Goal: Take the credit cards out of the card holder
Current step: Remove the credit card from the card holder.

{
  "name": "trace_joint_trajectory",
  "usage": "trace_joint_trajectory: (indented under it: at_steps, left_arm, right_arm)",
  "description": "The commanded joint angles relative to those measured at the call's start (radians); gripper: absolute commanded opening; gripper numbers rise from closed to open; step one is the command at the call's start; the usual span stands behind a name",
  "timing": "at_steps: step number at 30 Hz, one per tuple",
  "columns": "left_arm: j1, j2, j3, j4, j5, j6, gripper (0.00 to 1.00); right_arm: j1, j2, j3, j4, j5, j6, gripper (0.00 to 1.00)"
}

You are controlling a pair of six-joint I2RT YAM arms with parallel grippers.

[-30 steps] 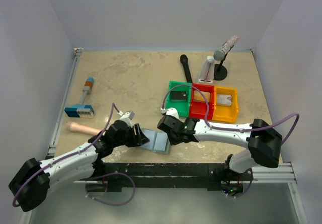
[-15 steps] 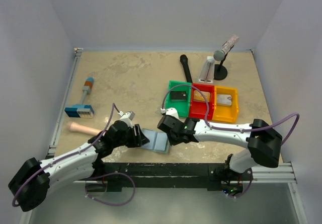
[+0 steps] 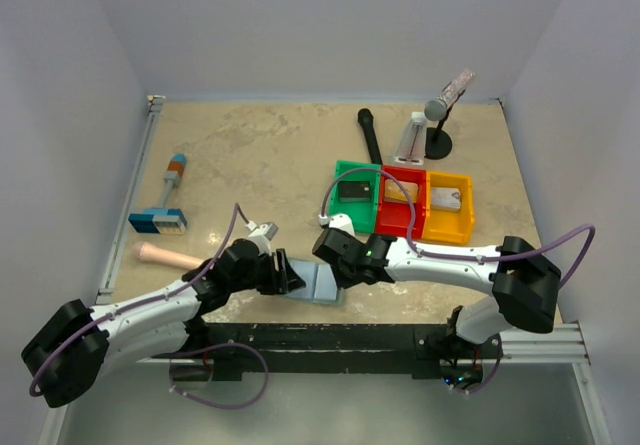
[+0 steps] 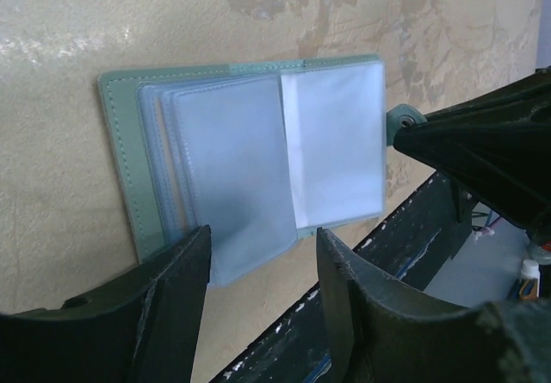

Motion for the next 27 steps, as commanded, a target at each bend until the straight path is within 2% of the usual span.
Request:
trace_joint_trajectory:
  at_steps: [1,9,13,14,17,27]
  left_arm:
    - [-0.013,-0.001,0.014,0.106,0.06,0.026,0.56]
    - [-0.025,-0.011,0.043,0.106,0.062,0.037,0.56]
    - [-0.025,-0.092,0.057,-0.071,-0.086,0.043,0.56]
    - [-0.025,-0.108,0.058,-0.157,-0.121,0.043,0.56]
    - [-0.025,-0.12,0.049,-0.222,-0.158,0.042,0.57]
    - [-0.025,-0.1,0.037,-0.187,-0.123,0.046,0.57]
  right_arm:
    - [-0.002,-0.009,0.002,0.029,-0.01,0.015,0.0]
    - [-0.002,-0.016,-0.002,0.026,-0.007,0.018,0.0]
    - [-0.005,-0.024,-0.01,0.024,-0.004,0.023,0.0]
    - [-0.005,-0.024,-0.01,0.024,-0.005,0.023,0.0]
    - [-0.006,-0.021,-0.011,0.026,-0.008,0.021,0.0]
    - [-0.008,-0.016,-0.004,0.023,-0.014,0.017,0.0]
